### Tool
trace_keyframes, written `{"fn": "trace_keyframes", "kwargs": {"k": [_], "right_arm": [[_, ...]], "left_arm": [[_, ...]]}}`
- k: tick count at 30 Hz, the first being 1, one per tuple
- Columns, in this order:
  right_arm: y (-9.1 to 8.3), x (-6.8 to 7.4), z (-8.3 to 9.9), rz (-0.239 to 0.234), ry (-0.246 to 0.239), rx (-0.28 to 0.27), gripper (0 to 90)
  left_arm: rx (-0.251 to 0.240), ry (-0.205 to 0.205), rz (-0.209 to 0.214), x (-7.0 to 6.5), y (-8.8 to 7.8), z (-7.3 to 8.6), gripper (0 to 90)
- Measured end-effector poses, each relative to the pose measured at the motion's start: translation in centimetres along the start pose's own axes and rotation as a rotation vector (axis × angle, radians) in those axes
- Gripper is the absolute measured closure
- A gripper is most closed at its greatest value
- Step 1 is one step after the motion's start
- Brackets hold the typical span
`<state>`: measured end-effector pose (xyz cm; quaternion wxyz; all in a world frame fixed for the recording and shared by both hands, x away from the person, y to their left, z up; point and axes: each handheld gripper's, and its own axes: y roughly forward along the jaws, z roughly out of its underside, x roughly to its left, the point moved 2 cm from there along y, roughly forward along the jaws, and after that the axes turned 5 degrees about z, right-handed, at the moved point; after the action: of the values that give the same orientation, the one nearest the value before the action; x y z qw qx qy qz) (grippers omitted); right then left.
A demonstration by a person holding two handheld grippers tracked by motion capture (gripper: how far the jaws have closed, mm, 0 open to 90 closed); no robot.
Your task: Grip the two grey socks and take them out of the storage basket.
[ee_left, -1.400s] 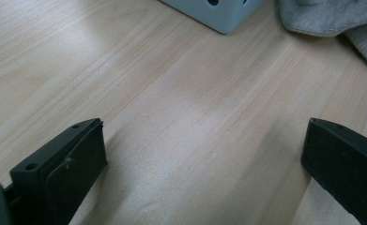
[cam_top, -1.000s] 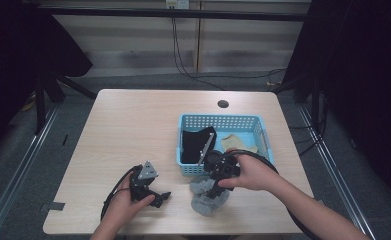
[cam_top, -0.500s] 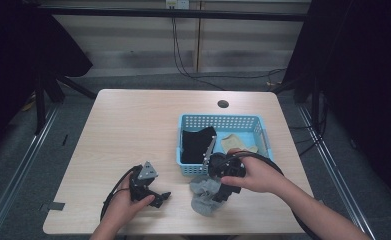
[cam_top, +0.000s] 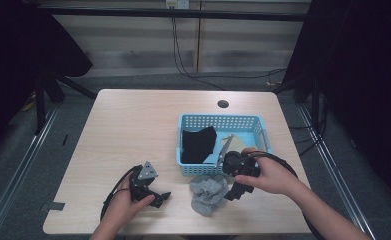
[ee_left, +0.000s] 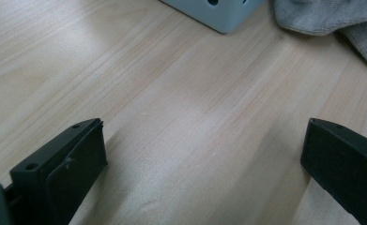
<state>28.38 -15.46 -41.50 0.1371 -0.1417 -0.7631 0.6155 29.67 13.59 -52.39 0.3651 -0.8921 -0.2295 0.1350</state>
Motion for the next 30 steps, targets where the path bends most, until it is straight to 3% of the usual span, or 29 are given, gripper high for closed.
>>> {"fn": "trace_keyframes", "kwargs": {"k": [14,21,30], "right_arm": [[0.2,-0.7,3.8,0.027,0.067,-0.012,20.2],[0.6,-1.0,5.7,0.060,0.124,-0.020,20.6],[1.1,-1.7,8.2,0.048,0.191,-0.055,20.8]], "left_arm": [[0.000,-0.001,0.003,0.0,0.0,0.0,0.0],[0.000,-0.001,0.003,0.0,0.0,0.0,0.0],[0.000,-0.002,0.003,0.0,0.0,0.0,0.0]]}}
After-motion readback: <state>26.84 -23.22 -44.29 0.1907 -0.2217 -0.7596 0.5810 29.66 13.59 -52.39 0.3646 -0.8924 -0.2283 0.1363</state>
